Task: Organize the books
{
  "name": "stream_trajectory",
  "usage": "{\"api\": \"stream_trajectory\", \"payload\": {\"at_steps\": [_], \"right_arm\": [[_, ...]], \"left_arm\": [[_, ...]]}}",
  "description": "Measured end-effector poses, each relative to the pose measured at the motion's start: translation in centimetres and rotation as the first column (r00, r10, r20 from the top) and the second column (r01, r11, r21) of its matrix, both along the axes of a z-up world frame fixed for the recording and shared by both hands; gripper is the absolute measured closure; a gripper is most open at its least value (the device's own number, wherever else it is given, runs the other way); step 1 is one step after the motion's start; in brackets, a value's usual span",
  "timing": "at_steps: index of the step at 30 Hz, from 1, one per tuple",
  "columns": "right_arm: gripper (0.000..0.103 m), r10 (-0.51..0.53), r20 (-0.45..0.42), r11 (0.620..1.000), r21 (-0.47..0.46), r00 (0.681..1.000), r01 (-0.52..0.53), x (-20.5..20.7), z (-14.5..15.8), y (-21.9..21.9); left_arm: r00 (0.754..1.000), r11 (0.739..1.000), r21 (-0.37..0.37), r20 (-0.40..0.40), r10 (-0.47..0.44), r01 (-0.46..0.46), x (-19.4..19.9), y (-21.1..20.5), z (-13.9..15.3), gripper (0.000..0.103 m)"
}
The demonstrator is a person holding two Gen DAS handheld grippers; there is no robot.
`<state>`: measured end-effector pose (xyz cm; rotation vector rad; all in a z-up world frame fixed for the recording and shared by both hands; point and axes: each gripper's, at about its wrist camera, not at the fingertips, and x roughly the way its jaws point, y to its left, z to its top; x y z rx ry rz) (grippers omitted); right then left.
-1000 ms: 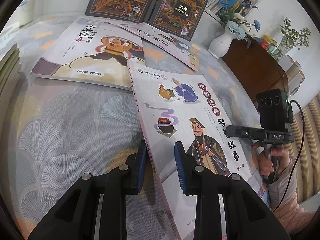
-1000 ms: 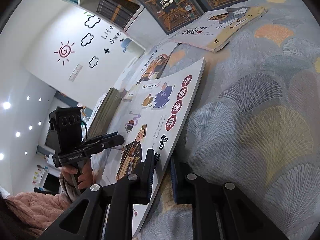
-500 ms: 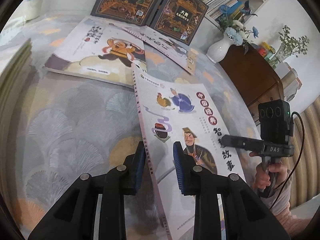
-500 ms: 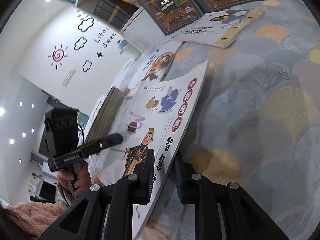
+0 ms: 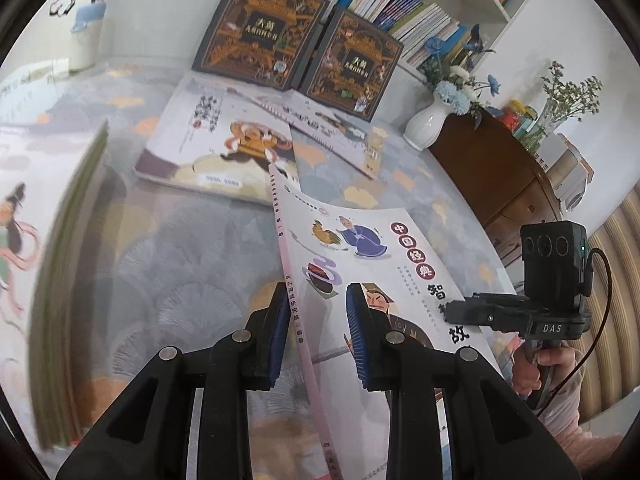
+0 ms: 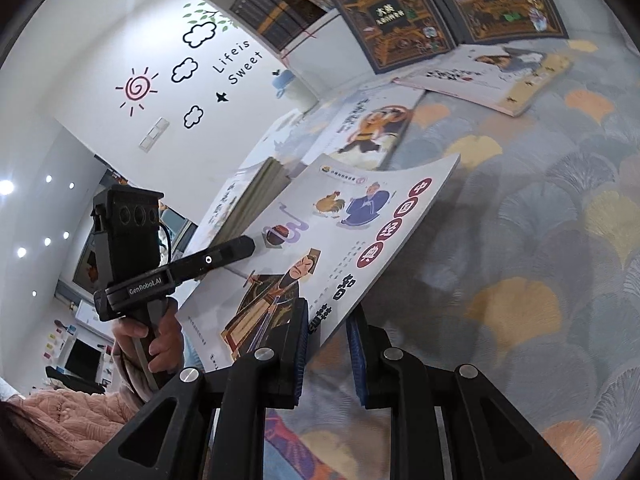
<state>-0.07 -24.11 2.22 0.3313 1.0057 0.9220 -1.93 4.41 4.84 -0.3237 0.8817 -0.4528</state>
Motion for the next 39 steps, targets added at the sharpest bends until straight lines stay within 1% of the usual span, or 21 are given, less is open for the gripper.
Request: {"api": "stream_trajectory", "payload": {"at_steps": [6,12,19,23,30,36,39], "right_arm": [[0.083,0.033,0.049,0.999,0.015,0.998,-0.034,-0.3,1.9,2.2],[0.083,0.100,0.089,0.995,0.009,0.991,-0.101,-0.3,3.5,5.7],[0.083,0.171,0.131,0.984,0.017,0.976,-0.175,0.4,5.2,10.4],[0.083,0.206,0.136,0.978,0.015,0.969,-0.210,1.0,5.7,13.1],[0.083,0.254,0.126,0.966,0.003,0.959,-0.257,2.4,5.8,17.9],[0.081,0.292,0.113,0.956,-0.062,0.950,-0.286,2.9,5.5,21.2],[0.081,0.307,0.098,0.951,-0.072,0.947,-0.301,3.4,5.1,22.4]], "left_arm": [[1.000,1.000,-0.007,0.022,0.020,-0.020,0.1,1.8,1.5,0.078],[0.996,0.998,0.003,0.066,0.058,-0.059,0.2,4.5,3.5,0.078],[0.987,0.993,-0.001,0.104,0.121,-0.121,0.0,9.1,5.3,0.078],[0.980,0.988,0.002,0.122,0.155,-0.156,-0.2,11.5,6.1,0.078],[0.969,0.977,0.001,0.132,0.211,-0.213,-0.3,15.4,6.2,0.078],[0.962,0.970,-0.003,0.127,0.241,-0.242,-0.2,17.8,5.5,0.078],[0.959,0.967,0.001,0.128,0.252,-0.254,-0.2,18.8,5.0,0.077]]}}
